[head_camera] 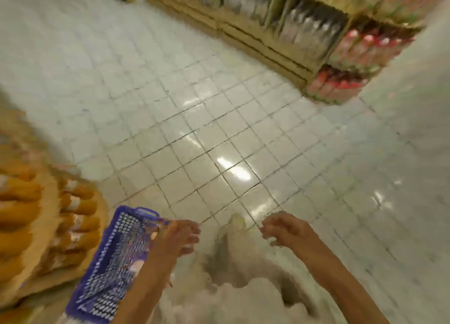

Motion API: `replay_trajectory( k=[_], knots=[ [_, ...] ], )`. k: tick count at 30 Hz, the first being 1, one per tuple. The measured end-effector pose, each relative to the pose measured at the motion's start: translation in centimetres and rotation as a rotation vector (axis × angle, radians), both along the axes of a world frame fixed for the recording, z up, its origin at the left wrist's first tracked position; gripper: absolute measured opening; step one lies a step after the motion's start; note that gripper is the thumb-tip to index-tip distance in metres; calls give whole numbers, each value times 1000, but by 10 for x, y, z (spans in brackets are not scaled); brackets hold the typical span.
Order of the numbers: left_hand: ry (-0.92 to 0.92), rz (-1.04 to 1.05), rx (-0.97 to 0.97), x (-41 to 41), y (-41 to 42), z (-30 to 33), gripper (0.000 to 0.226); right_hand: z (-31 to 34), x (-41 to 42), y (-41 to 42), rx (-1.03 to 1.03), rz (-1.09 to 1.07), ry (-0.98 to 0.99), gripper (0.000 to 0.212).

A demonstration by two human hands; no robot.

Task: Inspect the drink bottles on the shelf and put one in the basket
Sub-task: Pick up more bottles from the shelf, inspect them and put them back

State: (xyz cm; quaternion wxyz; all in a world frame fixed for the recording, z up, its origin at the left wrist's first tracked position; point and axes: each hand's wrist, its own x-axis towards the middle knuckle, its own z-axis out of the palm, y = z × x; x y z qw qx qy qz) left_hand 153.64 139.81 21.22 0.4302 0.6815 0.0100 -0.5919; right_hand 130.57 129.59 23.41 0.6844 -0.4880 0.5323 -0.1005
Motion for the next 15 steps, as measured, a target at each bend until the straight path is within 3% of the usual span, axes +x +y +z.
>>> replay_trajectory(
  k=[3,7,10,15],
  knots=[
    [129,-390,141,-63,-43,-3,37,-11,-100,30,132,-418,6,11],
    [-79,-830,-58,-182,-134,6,33,-25,-217,49,141,-869,-65,21],
    [-128,-1126,-196,-304,-200,6,27,-35,-296,54,80,-1082,-83,22],
    [-23,-1401,-256,-496,-257,4,28,-35,-433,35,18,-1292,-41,17]
  ],
)
